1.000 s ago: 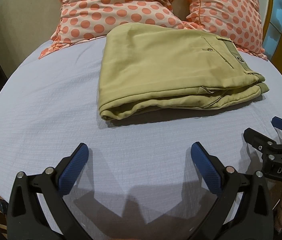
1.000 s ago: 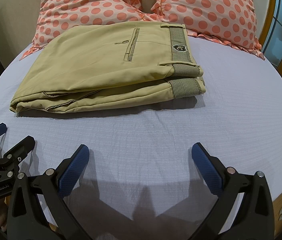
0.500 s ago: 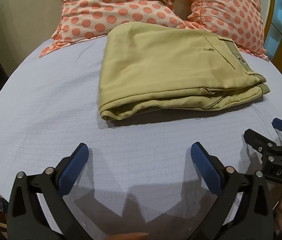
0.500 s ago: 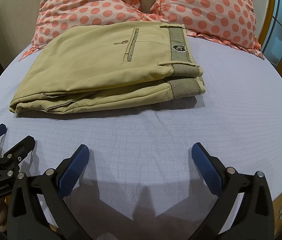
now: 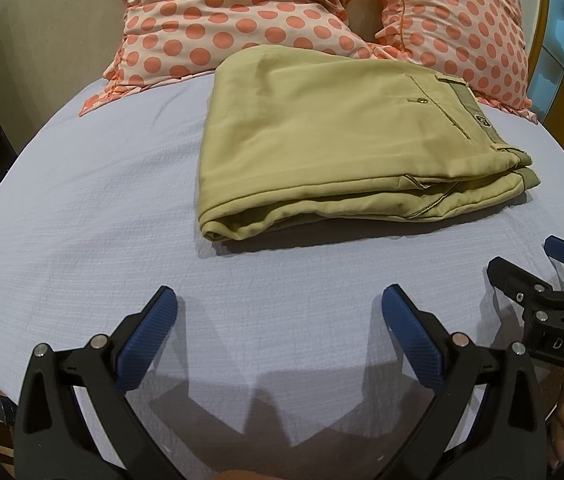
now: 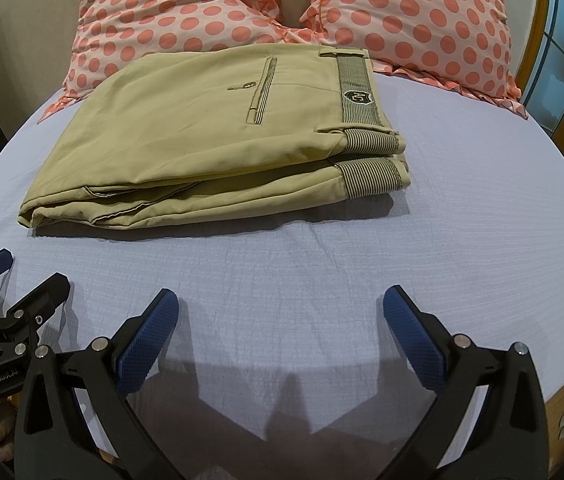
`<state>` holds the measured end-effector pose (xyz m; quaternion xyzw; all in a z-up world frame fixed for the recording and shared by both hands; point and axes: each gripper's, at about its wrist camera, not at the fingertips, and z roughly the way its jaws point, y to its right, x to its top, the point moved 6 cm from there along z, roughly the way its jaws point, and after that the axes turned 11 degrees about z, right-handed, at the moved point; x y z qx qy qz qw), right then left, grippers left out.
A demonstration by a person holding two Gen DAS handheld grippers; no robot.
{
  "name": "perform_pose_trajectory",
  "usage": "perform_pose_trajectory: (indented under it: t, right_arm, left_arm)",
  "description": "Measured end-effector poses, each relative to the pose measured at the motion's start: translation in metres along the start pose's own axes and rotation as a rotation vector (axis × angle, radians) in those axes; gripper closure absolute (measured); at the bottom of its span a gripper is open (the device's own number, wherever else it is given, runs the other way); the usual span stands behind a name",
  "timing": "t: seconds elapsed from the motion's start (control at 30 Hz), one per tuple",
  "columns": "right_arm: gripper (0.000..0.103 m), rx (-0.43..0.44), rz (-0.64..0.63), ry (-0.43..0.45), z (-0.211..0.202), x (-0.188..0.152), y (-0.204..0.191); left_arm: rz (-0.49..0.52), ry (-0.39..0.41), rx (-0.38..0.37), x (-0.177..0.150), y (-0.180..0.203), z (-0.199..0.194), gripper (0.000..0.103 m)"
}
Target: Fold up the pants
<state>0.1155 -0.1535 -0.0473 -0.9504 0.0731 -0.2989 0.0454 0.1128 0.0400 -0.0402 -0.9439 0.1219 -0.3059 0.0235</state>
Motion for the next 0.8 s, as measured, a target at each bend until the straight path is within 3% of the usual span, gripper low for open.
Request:
perform_pose_trajectory:
  t: [0.8]
  right_arm:
    - [0.001,0.002,-0.004,-0.001,0.0007,0.0009,0.0007]
  left_arm:
    - [-0.013,0.005,0.014,-0.0017,0.0032,-0.0013,0.002]
